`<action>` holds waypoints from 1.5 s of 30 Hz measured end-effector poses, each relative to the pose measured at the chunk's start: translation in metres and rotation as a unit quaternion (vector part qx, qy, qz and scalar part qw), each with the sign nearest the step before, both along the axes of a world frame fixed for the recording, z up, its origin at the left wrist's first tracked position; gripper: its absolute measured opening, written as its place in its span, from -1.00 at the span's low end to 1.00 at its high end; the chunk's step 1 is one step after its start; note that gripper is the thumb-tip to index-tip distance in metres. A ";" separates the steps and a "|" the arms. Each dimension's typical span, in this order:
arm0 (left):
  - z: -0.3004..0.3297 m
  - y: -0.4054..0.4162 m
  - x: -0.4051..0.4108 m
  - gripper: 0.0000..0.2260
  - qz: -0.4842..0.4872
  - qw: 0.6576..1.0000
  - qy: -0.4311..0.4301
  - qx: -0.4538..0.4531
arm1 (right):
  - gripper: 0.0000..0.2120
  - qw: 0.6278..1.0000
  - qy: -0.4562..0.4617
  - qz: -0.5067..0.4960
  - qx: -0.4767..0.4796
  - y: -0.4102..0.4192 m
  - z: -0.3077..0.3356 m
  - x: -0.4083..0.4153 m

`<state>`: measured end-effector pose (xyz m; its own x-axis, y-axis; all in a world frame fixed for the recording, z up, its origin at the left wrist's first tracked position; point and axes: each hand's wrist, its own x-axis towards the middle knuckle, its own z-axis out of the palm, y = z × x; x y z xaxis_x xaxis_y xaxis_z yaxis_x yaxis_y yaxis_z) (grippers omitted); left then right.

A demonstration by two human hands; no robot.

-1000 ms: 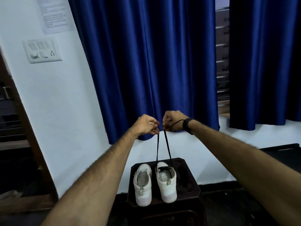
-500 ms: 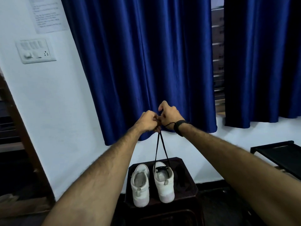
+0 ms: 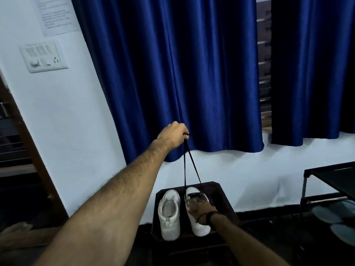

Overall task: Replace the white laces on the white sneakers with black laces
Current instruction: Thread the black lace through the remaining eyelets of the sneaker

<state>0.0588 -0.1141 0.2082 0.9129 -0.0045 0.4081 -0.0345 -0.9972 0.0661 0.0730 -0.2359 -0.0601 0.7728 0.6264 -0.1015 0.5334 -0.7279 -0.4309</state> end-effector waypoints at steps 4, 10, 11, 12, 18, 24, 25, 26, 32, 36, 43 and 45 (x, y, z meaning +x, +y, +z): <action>0.004 0.003 0.004 -0.87 -0.001 0.999 -0.003 0.048 | -0.49 1.000 -0.017 -0.017 -0.014 0.002 -0.021 -0.001; 0.010 0.003 0.014 -0.91 -0.022 0.999 -0.016 -0.039 | -0.36 0.998 -0.060 -0.016 -0.028 0.012 -0.029 -0.011; 0.012 0.001 0.015 -0.91 -0.029 0.998 -0.016 -0.047 | -0.35 0.997 -0.066 -0.011 -0.033 0.013 -0.029 -0.011; 0.013 -0.001 0.015 -0.92 -0.035 0.998 -0.018 -0.053 | -0.35 0.997 -0.070 -0.003 -0.037 0.013 -0.029 -0.009; 0.027 -0.009 0.026 -0.93 -0.056 0.996 0.011 -0.069 | -0.32 0.995 -0.066 0.021 -0.078 0.017 -0.025 -0.007; 0.044 -0.012 0.032 -0.90 -0.065 0.997 0.038 -0.033 | -0.29 0.991 -0.065 0.048 -0.106 0.034 -0.020 -0.011; 0.044 -0.010 0.031 -0.90 -0.063 0.997 0.039 -0.037 | -0.29 0.991 -0.067 0.047 -0.108 0.036 -0.021 -0.012; 0.043 -0.008 0.030 -0.89 -0.062 0.996 0.038 -0.045 | -0.29 0.991 -0.066 0.046 -0.107 0.036 -0.021 -0.011; 0.038 -0.002 0.027 -0.88 -0.050 0.996 0.028 -0.065 | -0.30 0.997 -0.028 0.032 -0.068 0.011 -0.026 0.001; 0.035 -0.005 0.028 -0.89 -0.052 0.997 0.027 -0.059 | -0.29 0.997 -0.016 0.041 -0.057 0.006 -0.025 0.003; 0.043 -0.004 0.013 -0.91 -0.038 0.990 0.009 -0.136 | -0.34 0.998 -0.015 0.037 -0.054 0.006 -0.028 0.005; 0.044 -0.006 0.009 -0.95 -0.051 0.987 0.013 -0.151 | -0.35 0.998 -0.020 0.038 -0.050 0.005 -0.027 0.002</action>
<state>0.0677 -0.1200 0.2524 0.9241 0.0220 0.3815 -0.1275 -0.9234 0.3620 0.0754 -0.2306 -0.0869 0.7286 0.6712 -0.1368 0.6038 -0.7235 -0.3346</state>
